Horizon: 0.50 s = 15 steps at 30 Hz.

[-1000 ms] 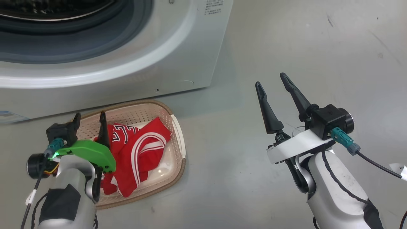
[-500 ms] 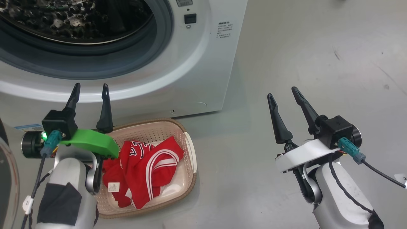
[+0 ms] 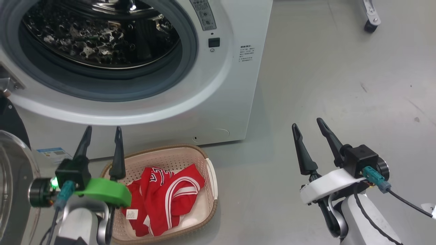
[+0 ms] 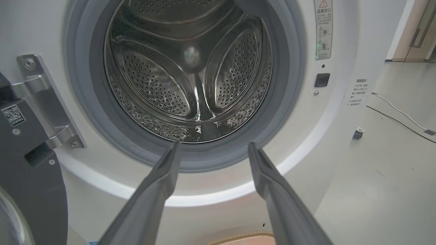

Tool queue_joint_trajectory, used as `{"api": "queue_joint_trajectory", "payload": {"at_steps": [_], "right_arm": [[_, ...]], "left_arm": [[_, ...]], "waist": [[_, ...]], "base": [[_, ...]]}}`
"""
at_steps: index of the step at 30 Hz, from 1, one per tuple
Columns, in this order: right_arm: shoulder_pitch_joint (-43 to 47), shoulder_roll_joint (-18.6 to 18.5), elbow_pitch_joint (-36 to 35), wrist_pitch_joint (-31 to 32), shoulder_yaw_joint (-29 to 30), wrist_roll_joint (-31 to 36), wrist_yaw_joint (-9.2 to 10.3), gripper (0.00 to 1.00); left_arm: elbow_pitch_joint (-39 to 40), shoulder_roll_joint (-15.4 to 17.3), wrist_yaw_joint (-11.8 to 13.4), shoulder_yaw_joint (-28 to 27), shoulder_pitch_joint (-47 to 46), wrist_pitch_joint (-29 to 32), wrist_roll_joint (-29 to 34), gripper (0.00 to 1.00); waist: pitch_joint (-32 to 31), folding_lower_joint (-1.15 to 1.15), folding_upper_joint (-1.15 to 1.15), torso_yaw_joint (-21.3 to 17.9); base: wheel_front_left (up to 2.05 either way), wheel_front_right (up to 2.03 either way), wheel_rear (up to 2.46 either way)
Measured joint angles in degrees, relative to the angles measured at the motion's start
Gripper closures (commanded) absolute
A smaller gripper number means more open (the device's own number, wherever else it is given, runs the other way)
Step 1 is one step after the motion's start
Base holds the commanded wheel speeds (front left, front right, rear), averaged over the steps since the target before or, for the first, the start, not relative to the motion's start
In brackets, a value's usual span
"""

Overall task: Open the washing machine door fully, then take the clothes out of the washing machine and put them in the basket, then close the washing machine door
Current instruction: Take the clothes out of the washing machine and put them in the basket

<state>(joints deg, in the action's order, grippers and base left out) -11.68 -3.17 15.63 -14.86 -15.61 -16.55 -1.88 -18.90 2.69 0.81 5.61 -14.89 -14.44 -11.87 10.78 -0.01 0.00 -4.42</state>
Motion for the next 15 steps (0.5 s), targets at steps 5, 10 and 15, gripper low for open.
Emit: {"api": "queue_joint_trajectory", "payload": {"at_steps": [5, 10, 15], "right_arm": [[1.7, 0.0, 0.3, 0.0, 0.3, 0.5, -0.01, 0.00], [2.9, 0.1, 0.5, 0.0, 0.5, 0.6, -0.05, 0.00], [4.3, 0.1, 0.5, 0.0, 0.9, 1.1, -0.07, 0.00]], "left_arm": [[1.1, 0.0, 0.6, 0.2, 4.8, 0.0, 0.0, 0.00], [2.4, 0.0, 1.1, 0.4, 8.6, 0.0, 0.2, 0.00], [4.0, 0.0, 1.6, 0.8, 12.2, 0.0, 0.2, 0.00]], "waist": [[-2.0, 0.00, 0.00, 0.3], [-3.7, 0.00, 0.00, 0.5], [-5.2, 0.00, 0.00, 0.9]], "base": [[0.00, 0.00, 0.00], [0.00, 0.00, 0.00], [0.00, 0.00, 0.00]]}}
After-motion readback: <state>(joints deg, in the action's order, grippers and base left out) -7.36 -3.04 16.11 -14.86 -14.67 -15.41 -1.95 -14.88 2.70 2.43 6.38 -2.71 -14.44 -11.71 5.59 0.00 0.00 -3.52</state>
